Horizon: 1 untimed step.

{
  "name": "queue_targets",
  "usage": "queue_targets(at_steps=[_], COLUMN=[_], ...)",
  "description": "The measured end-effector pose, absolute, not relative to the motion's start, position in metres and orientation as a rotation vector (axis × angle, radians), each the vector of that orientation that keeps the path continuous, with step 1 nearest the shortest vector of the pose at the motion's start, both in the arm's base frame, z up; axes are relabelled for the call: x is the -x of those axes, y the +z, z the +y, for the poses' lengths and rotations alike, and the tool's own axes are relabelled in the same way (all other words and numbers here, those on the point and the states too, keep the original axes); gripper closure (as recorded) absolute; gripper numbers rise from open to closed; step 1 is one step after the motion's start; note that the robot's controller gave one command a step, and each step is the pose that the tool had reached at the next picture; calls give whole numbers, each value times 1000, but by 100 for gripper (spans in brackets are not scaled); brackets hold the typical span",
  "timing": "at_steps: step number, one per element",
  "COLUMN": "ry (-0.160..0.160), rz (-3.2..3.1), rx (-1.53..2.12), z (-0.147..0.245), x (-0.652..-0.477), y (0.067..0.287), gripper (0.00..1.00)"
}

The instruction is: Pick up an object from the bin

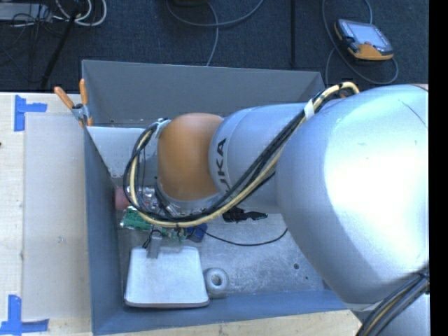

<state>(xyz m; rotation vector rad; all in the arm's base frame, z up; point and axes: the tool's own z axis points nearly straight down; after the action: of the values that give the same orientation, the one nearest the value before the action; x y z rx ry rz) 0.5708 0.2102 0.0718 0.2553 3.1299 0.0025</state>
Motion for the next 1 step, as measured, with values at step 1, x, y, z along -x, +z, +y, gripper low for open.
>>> queue_targets(at_steps=[1], ry=[4], rz=[3124], rx=[-240], z=[208], x=[-587], y=[148], gripper=[100])
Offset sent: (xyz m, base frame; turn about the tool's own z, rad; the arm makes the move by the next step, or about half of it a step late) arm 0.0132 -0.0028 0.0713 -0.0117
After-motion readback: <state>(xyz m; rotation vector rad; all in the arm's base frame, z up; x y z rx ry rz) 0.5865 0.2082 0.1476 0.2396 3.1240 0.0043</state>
